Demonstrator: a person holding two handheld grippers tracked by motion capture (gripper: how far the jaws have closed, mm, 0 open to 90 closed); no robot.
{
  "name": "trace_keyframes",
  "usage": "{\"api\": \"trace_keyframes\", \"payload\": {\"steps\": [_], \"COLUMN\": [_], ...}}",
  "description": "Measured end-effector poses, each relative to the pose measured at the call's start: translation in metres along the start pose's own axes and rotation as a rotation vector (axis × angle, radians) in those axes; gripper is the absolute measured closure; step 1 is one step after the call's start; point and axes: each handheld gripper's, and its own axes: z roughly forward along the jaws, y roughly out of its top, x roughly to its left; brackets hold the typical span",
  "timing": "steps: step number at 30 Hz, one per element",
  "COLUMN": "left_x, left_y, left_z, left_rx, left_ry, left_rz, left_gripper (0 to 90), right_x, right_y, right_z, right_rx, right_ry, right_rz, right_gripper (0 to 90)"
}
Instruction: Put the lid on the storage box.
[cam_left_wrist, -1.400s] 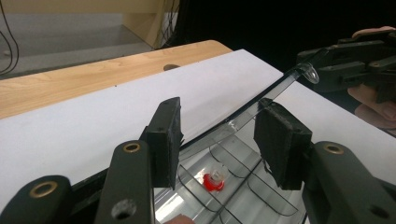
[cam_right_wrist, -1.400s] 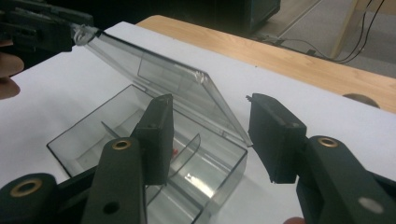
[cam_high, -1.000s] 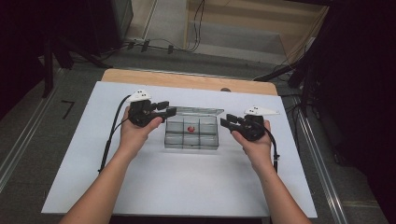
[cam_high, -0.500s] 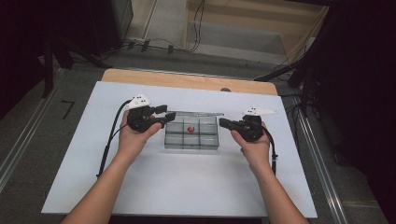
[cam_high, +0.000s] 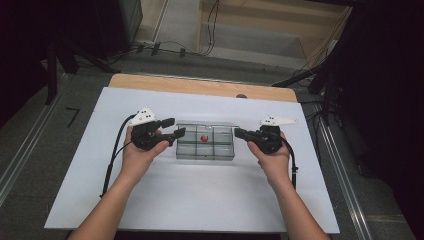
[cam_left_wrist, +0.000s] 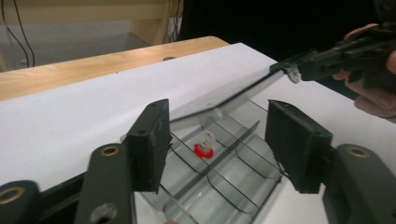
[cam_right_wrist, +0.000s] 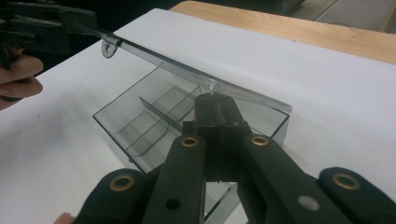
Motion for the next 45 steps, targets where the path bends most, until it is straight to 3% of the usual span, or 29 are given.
{"api": "trace_keyframes", "payload": {"steps": [6, 12, 15, 21, 45], "left_x": [-0.007, -0.004, -0.003, -0.002, -0.008], "left_y": [-0.020, -0.032, -0.033, -0.034, -0.044], "left_z": [-0.013, -0.007, -0.004, -0.001, 0.001], "left_rx": [0.005, 0.063, 0.071, 0.077, 0.113], "left_ry": [-0.032, -0.037, -0.028, -0.022, -0.001], "left_rz": [-0.018, -0.042, -0.051, -0.074, -0.059], "left_gripper": [59.8, 83.5, 89.1, 89.8, 89.5], "right_x": [0.001, 0.003, 0.004, 0.006, 0.007], "right_y": [-0.003, -0.006, -0.009, -0.015, -0.042], "right_z": [0.000, 0.001, 0.002, 0.003, 0.005], "right_rx": [-0.003, -0.005, -0.001, 0.009, 0.050], "right_ry": [0.007, 0.007, 0.007, 0.007, -0.002], "right_rz": [0.000, -0.004, -0.012, -0.028, -0.039], "right_gripper": [88.0, 88.0, 88.0, 88.0, 86.9]}}
